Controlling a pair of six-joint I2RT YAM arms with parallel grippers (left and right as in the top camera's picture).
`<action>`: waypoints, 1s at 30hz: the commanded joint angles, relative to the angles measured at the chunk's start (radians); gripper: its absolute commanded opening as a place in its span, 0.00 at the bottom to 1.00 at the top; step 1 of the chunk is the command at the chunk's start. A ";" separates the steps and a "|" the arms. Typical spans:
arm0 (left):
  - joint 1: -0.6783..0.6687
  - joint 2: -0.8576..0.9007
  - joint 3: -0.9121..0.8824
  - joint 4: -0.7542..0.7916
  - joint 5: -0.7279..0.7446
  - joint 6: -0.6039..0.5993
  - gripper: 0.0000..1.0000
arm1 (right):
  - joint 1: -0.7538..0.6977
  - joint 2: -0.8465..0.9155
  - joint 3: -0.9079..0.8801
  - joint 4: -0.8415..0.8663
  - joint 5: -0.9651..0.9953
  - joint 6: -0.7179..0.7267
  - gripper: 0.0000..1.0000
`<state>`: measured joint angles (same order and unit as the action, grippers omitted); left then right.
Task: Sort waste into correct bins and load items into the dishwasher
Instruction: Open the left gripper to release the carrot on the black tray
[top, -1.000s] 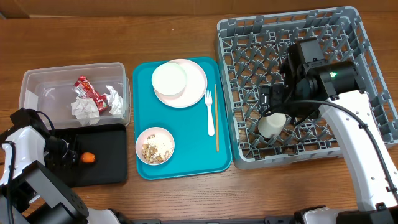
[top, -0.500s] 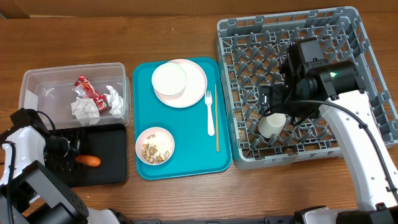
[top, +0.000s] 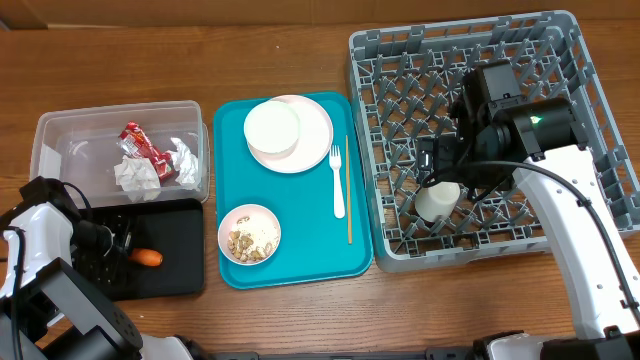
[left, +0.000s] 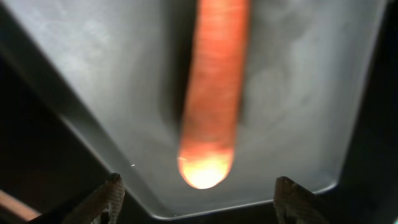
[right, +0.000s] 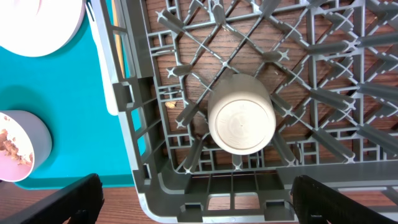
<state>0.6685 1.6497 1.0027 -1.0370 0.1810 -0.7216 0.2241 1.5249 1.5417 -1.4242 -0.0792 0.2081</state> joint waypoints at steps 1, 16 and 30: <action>0.000 -0.014 0.016 -0.018 -0.063 0.027 0.58 | 0.003 -0.011 0.020 0.005 -0.005 -0.006 1.00; -0.002 -0.014 0.012 -0.090 -0.203 -0.079 0.04 | 0.003 -0.011 0.020 0.005 -0.005 -0.006 1.00; -0.014 -0.014 -0.204 0.240 -0.182 -0.091 0.04 | 0.003 -0.011 0.020 0.005 -0.005 -0.006 1.00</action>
<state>0.6609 1.6409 0.8349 -0.8406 -0.0410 -0.8310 0.2241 1.5249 1.5417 -1.4250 -0.0792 0.2081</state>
